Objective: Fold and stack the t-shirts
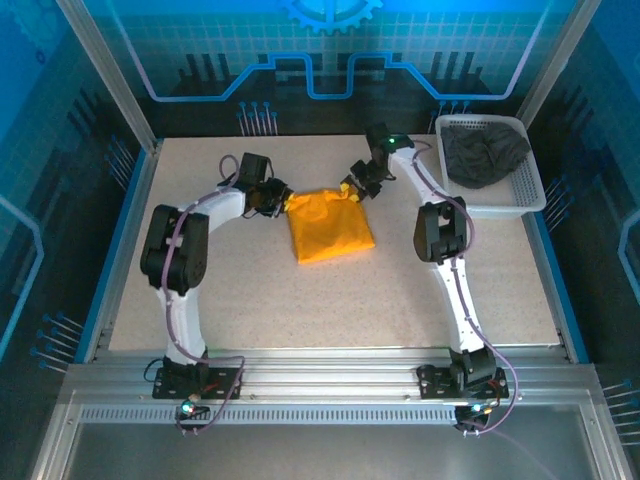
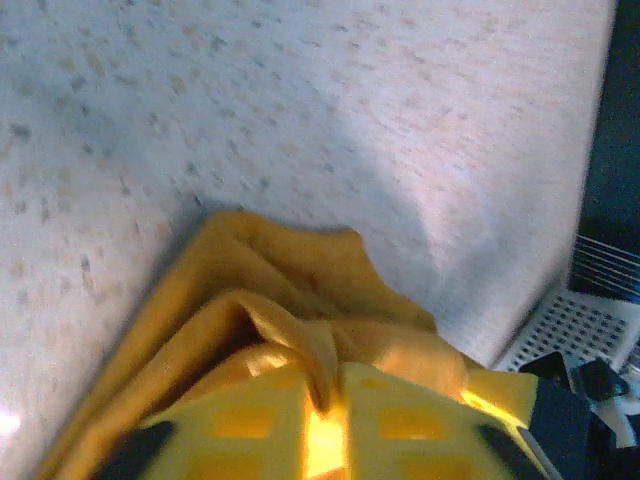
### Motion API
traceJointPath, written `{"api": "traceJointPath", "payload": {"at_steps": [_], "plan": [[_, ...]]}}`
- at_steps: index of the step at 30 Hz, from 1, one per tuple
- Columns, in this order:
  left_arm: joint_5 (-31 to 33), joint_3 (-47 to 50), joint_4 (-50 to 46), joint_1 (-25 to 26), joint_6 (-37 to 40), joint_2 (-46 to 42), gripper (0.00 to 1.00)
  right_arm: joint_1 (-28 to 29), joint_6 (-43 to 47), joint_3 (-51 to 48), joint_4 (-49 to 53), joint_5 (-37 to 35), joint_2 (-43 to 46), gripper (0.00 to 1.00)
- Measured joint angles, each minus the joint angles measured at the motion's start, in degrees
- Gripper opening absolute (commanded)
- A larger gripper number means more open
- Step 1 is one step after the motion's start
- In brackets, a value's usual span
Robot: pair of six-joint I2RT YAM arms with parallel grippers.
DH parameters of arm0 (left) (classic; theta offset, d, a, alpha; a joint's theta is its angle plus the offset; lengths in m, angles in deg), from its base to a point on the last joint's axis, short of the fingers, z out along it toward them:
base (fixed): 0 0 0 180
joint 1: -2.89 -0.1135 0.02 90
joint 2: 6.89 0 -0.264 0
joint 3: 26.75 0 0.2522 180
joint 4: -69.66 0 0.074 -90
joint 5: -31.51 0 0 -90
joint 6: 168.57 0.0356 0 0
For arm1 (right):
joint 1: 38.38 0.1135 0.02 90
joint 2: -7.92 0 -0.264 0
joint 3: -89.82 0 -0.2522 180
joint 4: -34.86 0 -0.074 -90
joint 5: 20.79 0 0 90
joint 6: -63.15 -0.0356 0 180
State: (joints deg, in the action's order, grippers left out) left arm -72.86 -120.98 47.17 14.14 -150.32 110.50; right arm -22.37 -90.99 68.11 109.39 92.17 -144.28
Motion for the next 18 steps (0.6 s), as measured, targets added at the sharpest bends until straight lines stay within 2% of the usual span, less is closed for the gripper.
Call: {"api": "traceJointPath", "payload": {"at_steps": [3,6,9,11,14,16,18], "plan": [[0.09,-3.61,-3.3,-0.17,1.31,1.81,0.49,-1.03,1.44,0.22,0.57,0.9,-0.81,0.67],[1.25,-4.83,-5.53,0.04,2.51,-1.57,0.51,-1.95,4.15,-2.34,-0.66,0.09,3.67,0.72],[3.41,-0.52,-6.75,1.27,2.54,-10.58,0.52,-2.95,8.04,-8.52,-2.05,-1.31,12.2,0.73],[5.11,5.14,-6.58,4.5,0.79,-20.2,0.56,-3.48,10.84,-17.25,-4.81,-2.29,22.03,0.68],[7.69,15.41,-3.34,13.73,-5.84,-32.59,0.63,-3.72,13.33,-37.11,-12.98,-2.73,41.07,0.61],[9.01,21.11,-0.04,20.41,-11.41,-36.3,0.67,-3.69,14.27,-50.51,-18.16,-2.56,54.29,0.58],[11.28,25.07,3.72,25.86,-17.46,-35.32,0.68,-3.72,14.69,-63.49,-23.65,-1.92,67.3,0.58]]}}
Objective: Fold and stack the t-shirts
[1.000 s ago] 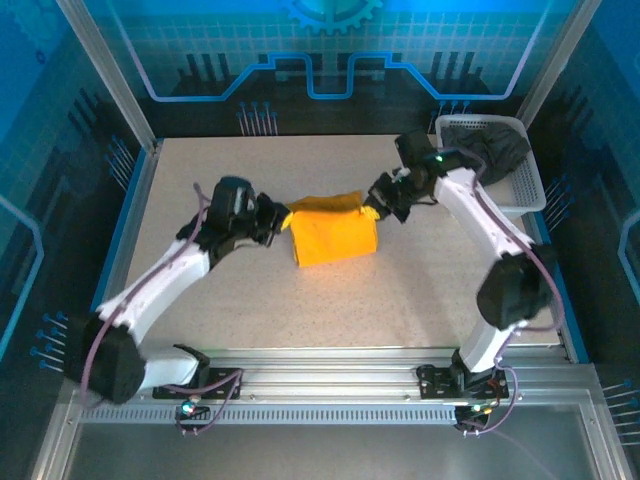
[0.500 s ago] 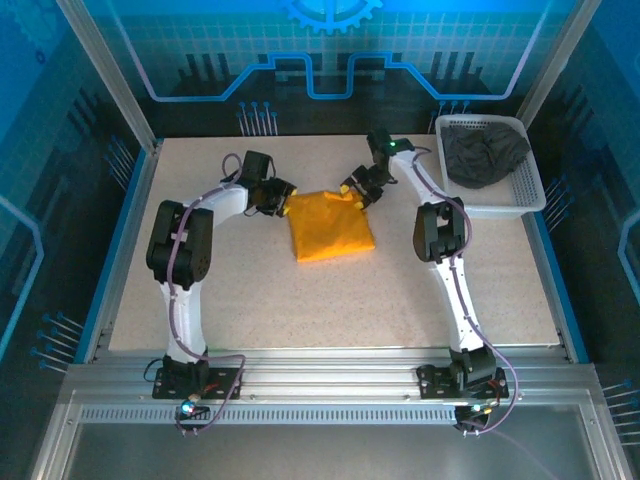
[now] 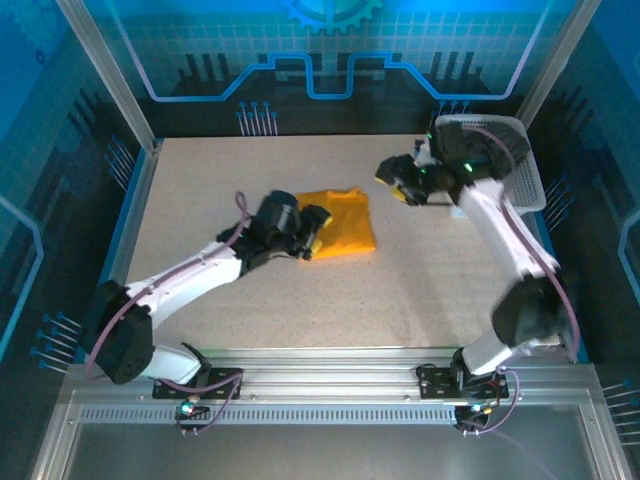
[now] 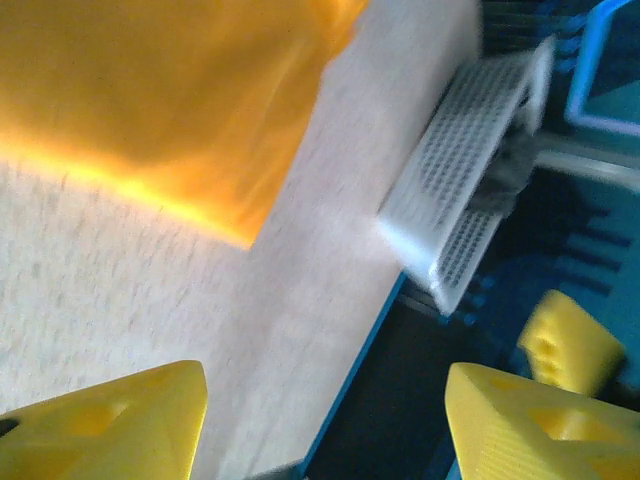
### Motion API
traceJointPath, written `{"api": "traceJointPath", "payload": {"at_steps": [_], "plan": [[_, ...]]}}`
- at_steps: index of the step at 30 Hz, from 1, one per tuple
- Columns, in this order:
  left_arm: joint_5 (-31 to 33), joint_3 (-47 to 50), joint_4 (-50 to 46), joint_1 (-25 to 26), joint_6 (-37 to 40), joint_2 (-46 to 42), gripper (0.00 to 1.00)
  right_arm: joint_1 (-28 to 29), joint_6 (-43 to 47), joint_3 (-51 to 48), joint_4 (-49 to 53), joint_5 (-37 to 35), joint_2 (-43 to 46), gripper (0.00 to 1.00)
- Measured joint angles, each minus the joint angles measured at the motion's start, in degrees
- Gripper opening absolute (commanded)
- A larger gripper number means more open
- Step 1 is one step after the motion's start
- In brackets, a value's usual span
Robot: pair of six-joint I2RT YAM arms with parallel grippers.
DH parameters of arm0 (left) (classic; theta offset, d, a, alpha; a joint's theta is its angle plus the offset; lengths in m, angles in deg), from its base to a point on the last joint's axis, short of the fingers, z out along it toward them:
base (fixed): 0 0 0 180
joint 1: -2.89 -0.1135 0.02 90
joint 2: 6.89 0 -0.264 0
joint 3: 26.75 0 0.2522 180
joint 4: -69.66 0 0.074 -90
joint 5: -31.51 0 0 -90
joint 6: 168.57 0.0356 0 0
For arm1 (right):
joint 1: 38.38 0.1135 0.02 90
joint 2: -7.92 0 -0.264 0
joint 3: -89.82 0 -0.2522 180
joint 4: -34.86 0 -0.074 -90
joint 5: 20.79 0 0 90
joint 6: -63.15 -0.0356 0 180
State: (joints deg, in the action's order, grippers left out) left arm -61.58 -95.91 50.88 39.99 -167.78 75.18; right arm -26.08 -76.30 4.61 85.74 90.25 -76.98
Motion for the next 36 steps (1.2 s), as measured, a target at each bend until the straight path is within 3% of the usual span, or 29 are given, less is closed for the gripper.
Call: {"api": "traceJointPath", "payload": {"at_steps": [3,6,13,15,17,19,21,25,31,36], "plan": [[3.72,0.72,4.74,3.98,-7.41,7.43,0.68,0.0,-0.09,-14.73,-6.01,1.77,12.57,0.58],[8.09,-0.09,9.07,6.34,-13.42,15.23,0.68,-0.11,-0.44,-24.3,-7.41,3.17,17.88,0.58],[15.26,-6.84,17.75,8.5,-22.45,29.29,0.62,-1.57,-0.37,-30.47,-6.34,4.74,22.86,0.57],[16.76,-8.46,18.73,8.5,-24.15,32.0,0.47,-2.32,-0.15,-30.47,-6.23,5.16,24.35,0.56],[18.49,-9.11,19.61,8.44,-25.55,33.9,0.22,-2.91,0.26,-30.47,-5.9,5.44,25.29,0.56],[19.78,-8.98,20.33,8.02,-25.51,34.82,0.05,-2.99,0.42,-30.49,-5.66,5.64,25.42,0.56],[20.02,-8.2,21.81,7.1,-25.29,34.93,0.0,-2.99,0.42,-30.88,-5.66,6.03,25.42,0.56],[15.58,-5.49,22.99,0.22,-19.67,32.98,0.0,-2.99,0.24,-31.41,-5.49,6.47,24.81,0.55],[5.33,0.42,21.49,-21.46,-3.96,27.17,0.0,-2.99,0.0,-31.41,-5.99,6.97,21.57,0.55],[-7.78,-8.55,17.66,-38.16,13.94,32.54,0.0,-2.84,0.02,-30.34,-6.38,7.04,19.08,0.55]]}}
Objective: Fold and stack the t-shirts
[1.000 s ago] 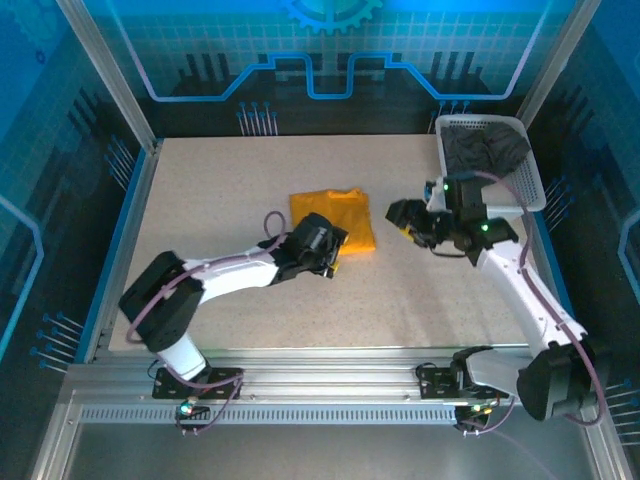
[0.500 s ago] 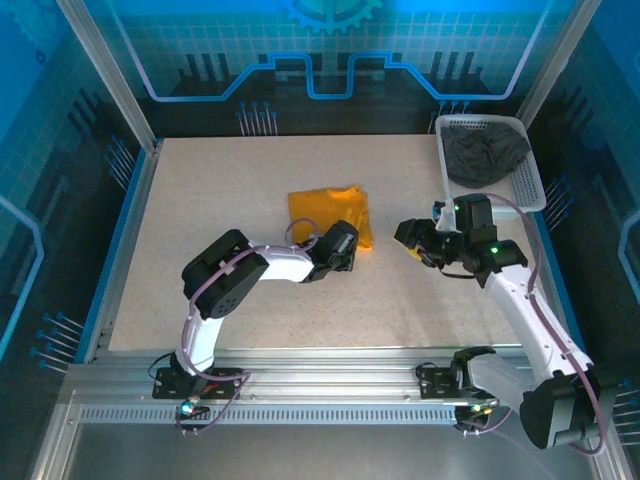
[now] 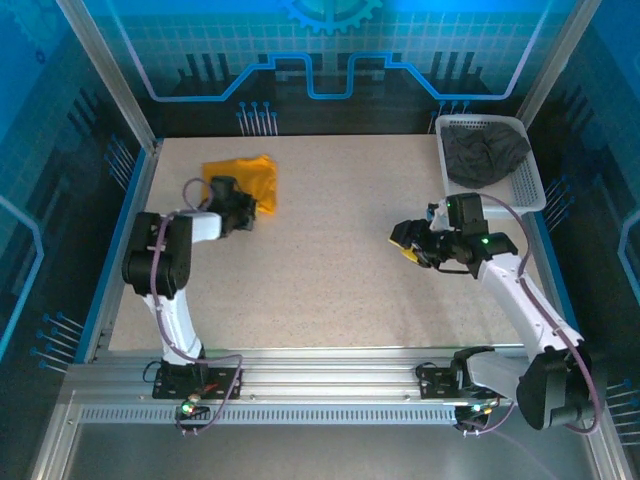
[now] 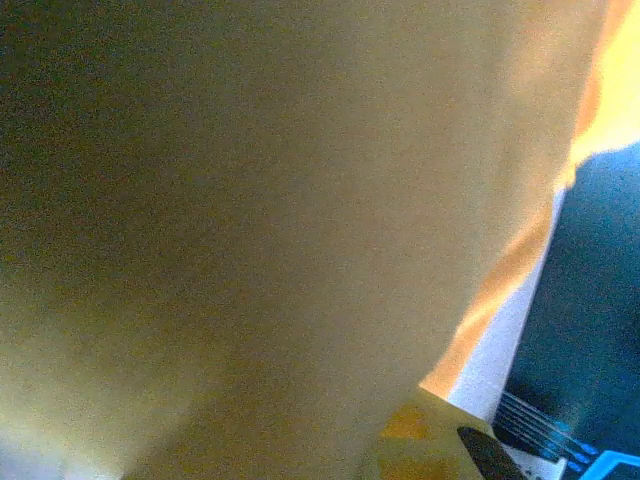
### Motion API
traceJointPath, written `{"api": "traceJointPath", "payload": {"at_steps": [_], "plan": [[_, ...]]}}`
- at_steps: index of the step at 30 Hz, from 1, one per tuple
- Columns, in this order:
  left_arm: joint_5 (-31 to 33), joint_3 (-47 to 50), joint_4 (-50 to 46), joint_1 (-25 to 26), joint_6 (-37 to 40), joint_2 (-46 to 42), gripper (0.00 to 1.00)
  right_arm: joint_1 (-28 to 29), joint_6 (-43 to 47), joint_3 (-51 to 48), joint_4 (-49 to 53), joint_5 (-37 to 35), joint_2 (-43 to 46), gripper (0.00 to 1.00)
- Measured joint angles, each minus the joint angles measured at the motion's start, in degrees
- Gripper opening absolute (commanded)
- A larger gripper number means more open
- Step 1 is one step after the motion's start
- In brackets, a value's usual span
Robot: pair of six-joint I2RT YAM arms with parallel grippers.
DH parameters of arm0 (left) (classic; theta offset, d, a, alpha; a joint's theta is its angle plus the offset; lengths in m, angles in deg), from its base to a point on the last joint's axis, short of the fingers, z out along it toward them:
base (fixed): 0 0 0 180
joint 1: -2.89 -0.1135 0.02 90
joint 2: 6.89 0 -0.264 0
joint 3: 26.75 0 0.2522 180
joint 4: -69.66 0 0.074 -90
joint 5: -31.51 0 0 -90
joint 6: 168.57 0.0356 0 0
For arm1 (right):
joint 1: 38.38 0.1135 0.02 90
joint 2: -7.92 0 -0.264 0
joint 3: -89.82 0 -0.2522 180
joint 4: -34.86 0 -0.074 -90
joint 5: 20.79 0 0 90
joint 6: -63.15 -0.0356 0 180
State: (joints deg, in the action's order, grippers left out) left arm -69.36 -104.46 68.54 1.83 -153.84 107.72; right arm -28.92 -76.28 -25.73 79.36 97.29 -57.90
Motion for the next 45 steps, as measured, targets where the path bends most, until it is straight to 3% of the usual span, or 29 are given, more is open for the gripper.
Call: {"api": "traceJointPath", "payload": {"at_steps": [2,7,11,14,15,17,18,19,20,22,24,34,37,42,45], "plan": [[-3.65,-6.73,-2.4,-4.5,7.02,4.57,0.0,0.35,-0.02,0.83,0.0,-0.15,-1.09,0.55],[-8.98,-14.97,-6.4,-11.82,16.13,10.62,0.0,1.64,0.0,3.1,0.04,-0.63,-2.89,0.55],[-10.51,-26.16,-15.54,-13.62,25.4,15.58,0.0,2.78,0.0,4.07,-0.02,-0.92,-3.69,0.55],[-10.67,-28.79,-18.29,-13.73,29.31,16.15,0.0,3.43,0.0,4.09,-0.57,-1.05,-4.52,0.55],[-10.73,-28.46,-18.34,-13.75,29.81,16.04,0.11,3.67,-0.02,4.09,-0.87,-1.09,-4.72,0.56],[-11.06,-27.32,-18.45,-13.84,30.45,15.85,0.44,4.09,-0.02,4.11,-2.01,-1.29,-4.79,0.59],[-11.17,-26.67,-18.62,-13.84,30.42,15.61,0.53,4.26,-0.17,4.17,-2.75,-1.51,-4.74,0.61],[-11.91,-25.94,-17.66,-13.84,30.42,15.02,0.89,4.42,-0.39,4.22,-3.72,-1.88,-4.59,0.64],[-11.63,-25.4,-18.18,-13.66,30.4,13.7,0.99,4.5,-0.48,4.42,-4.44,-2.21,-4.44,0.66],[-11.43,-23.23,-19.54,-13.18,30.4,9.46,0.99,4.5,-0.57,5.77,-5.11,-3.02,-4.31,0.7],[-10.47,-21.24,-21.0,-12.11,30.23,3.82,0.99,4.48,-0.72,8.52,-5.09,-3.91,-4.35,1.0],[-1.31,-4.04,-18.45,1.97,22.64,-38.14,0.99,4.26,1.64,26.47,-1.16,-9.86,-5.77,1.0],[6.73,-2.58,-22.43,8.85,22.51,-42.64,0.99,4.26,3.98,27.36,2.54,-15.65,-4.39,1.0],[29.92,1.51,-33.62,25.31,24.92,-50.75,0.99,4.57,9.27,24.17,7.82,-28.61,0.85,1.0],[41.77,9.01,-39.39,29.0,28.02,-58.34,0.99,4.76,12.44,15.85,7.65,-38.07,6.8,1.0]]}}
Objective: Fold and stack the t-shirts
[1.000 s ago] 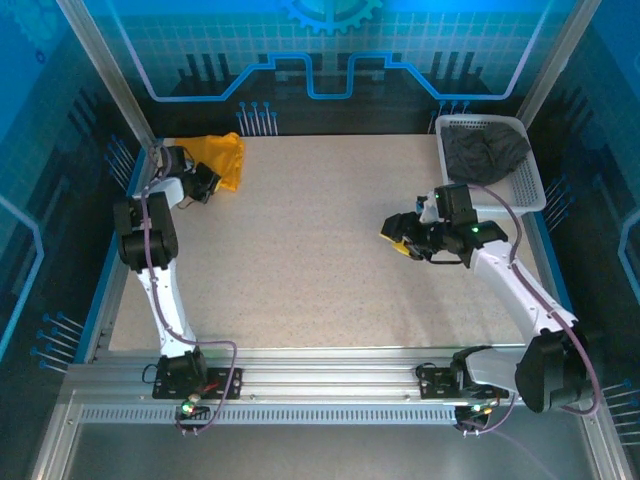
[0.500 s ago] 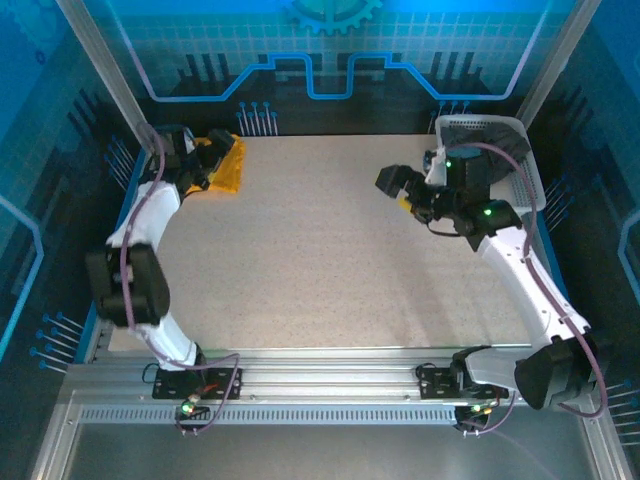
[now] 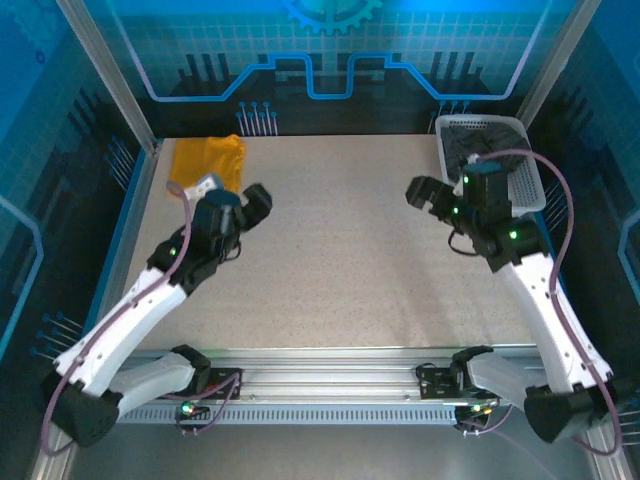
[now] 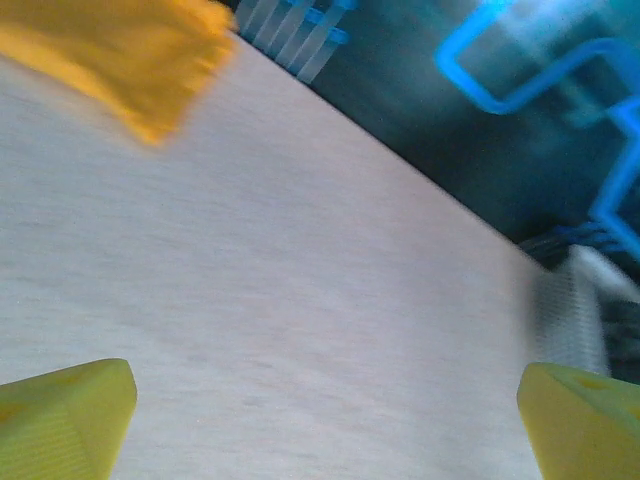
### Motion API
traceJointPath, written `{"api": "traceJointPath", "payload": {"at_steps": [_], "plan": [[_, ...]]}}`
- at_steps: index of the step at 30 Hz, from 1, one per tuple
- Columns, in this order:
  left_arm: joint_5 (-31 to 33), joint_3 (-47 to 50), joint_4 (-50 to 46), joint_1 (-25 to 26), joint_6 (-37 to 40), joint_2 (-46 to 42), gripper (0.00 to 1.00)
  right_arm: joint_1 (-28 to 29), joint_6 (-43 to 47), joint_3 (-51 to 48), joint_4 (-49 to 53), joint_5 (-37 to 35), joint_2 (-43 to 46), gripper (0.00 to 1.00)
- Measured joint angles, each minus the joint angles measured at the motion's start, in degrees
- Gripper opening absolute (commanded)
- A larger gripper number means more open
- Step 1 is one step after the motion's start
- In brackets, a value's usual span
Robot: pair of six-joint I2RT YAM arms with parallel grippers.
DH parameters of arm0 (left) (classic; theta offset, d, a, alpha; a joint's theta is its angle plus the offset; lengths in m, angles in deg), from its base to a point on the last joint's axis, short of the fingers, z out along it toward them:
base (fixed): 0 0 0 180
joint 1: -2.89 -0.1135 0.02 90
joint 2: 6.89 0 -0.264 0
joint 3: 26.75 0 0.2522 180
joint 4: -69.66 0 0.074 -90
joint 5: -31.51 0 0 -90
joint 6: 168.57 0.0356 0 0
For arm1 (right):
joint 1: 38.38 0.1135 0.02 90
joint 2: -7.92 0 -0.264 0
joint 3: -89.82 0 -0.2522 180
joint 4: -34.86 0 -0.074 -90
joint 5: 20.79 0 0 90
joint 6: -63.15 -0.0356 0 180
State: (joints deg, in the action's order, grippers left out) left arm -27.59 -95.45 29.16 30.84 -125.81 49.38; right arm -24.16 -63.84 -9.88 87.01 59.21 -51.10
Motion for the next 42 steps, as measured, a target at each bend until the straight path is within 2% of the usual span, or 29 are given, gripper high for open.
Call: {"api": "traceJointPath", "payload": {"at_steps": [4,7,9,12,15,20,26,31,33,35,38,42], "plan": [[10.49,15.96,0.31,-0.13,9.99,-11.43,0.99,0.09,7.21,-17.38,-6.97,-12.02,7.89,1.0],[12.87,28.94,6.88,-1.01,19.39,-17.55,0.99,0.09,14.27,-28.65,-13.42,-17.44,8.85,1.0],[12.02,33.38,8.85,-4.31,23.39,-18.1,0.99,0.04,18.03,-33.31,-16.87,-18.71,7.32,1.0],[9.01,34.03,14.36,-12.2,27.23,-14.84,0.99,-0.5,22.62,-38.49,-23.63,-19.41,4.72,1.0],[4.26,34.32,24.85,-18.53,30.82,-8.22,0.99,-2.43,25.05,-41.99,-32.15,-18.84,2.45,1.0],[-2.32,35.98,40.98,-24.74,32.79,7.21,0.99,-6.67,27.06,-43.3,-46.38,-15.04,-6.8,1.0],[-9.35,32.76,53.42,-27.52,35.65,21.86,0.99,-9.75,28.5,-40.76,-58.34,-10.21,-17.75,1.0],[-14.25,31.15,62.99,-29.57,38.25,26.14,0.99,-10.54,30.82,-37.2,-65.05,-5.9,-24.39,1.0],[-15.96,33.7,69.68,-29.57,39.36,26.32,0.99,-10.51,31.76,-38.36,-68.96,-4.22,-24.72,1.0],[-17.05,39.36,83.82,-29.0,40.52,29.97,0.99,-10.54,32.22,-41.68,-75.6,-3.41,-24.87,1.0],[-17.29,42.25,83.84,-28.74,41.29,32.24,0.99,-10.51,32.81,-44.35,-78.53,-2.89,-25.92,1.0],[-18.34,36.44,81.46,-28.39,42.73,32.63,0.99,-9.81,33.77,-44.3,-80.08,-2.99,-26.73,1.0]]}}
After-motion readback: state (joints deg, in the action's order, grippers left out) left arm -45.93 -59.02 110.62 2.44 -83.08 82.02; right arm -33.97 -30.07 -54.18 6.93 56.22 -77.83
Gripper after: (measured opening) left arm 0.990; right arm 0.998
